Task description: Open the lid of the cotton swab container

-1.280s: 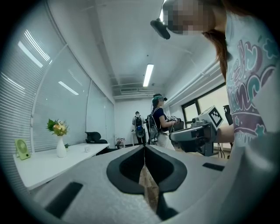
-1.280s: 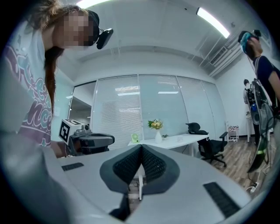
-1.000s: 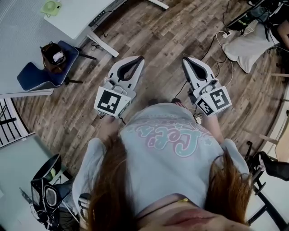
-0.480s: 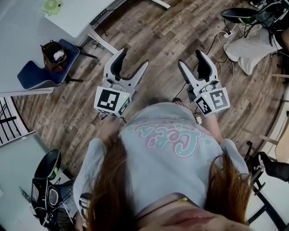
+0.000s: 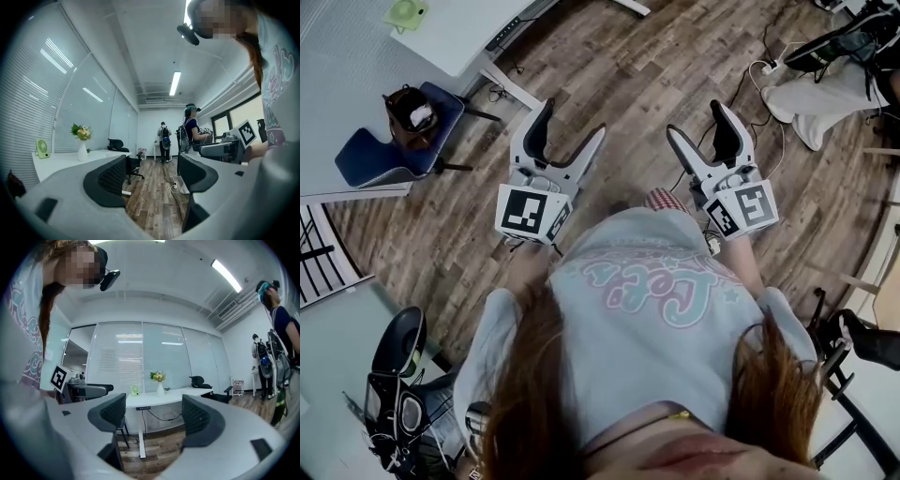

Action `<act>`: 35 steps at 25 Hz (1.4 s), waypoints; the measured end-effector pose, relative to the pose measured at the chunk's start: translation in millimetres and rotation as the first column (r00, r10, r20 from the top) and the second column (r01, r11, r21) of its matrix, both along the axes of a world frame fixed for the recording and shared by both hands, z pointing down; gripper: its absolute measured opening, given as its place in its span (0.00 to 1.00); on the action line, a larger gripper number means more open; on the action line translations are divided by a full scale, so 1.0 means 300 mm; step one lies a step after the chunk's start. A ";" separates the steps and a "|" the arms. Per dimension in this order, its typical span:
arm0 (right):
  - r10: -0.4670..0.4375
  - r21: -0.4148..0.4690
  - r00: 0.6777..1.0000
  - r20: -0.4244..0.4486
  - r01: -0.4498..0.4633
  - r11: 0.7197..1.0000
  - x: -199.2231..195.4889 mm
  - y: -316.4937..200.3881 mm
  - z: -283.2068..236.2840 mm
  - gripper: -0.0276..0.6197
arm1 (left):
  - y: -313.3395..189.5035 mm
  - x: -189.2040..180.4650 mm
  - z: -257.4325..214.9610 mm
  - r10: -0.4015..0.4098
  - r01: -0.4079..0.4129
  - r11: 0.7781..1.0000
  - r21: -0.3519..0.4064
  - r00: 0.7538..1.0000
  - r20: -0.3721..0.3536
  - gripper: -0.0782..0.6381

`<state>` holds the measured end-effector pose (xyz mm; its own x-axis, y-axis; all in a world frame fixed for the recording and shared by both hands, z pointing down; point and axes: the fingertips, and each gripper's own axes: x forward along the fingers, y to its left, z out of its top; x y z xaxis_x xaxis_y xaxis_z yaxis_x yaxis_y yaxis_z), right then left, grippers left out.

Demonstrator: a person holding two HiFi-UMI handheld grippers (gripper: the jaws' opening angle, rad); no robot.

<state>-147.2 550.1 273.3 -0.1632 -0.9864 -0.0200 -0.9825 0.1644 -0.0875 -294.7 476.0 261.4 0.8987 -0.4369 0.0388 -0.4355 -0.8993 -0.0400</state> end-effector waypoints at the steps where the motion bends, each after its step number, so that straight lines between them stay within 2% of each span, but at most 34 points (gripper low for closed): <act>1: 0.007 -0.001 1.000 0.003 -0.007 1.000 0.003 0.006 -0.001 0.60 | 0.006 -0.001 0.004 0.004 -0.004 1.000 -0.005 1.000 0.001 0.56; 12: 0.023 -0.034 0.999 0.031 -0.022 0.999 0.011 0.007 0.031 0.60 | -0.001 -0.007 0.028 0.006 -0.005 0.999 -0.037 1.000 0.009 0.56; 19: 0.013 -0.042 0.999 0.032 -0.012 0.999 0.041 -0.051 0.045 0.60 | -0.047 0.008 0.035 -0.003 0.004 0.999 -0.040 1.000 0.011 0.56; 24: 0.003 -0.040 0.999 0.040 -0.001 0.999 0.076 -0.135 0.034 0.60 | -0.115 0.044 0.029 -0.006 0.007 0.999 -0.037 1.000 0.026 0.56; 28: -0.015 -0.036 0.999 0.049 0.016 0.999 0.105 -0.199 0.056 0.60 | -0.181 0.066 0.038 -0.022 0.022 0.999 -0.043 1.000 0.008 0.56; 35: -0.030 -0.026 0.997 0.068 0.032 0.999 0.243 -0.389 0.032 0.60 | -0.363 0.170 -0.001 -0.054 0.054 0.998 -0.016 0.999 0.004 0.56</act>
<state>-74.2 433.4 282.8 -0.1932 -0.9812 -0.0055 -0.9686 0.1916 -0.1586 -243.6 367.2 261.0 0.8737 -0.4839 0.0493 -0.4832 -0.8751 -0.0272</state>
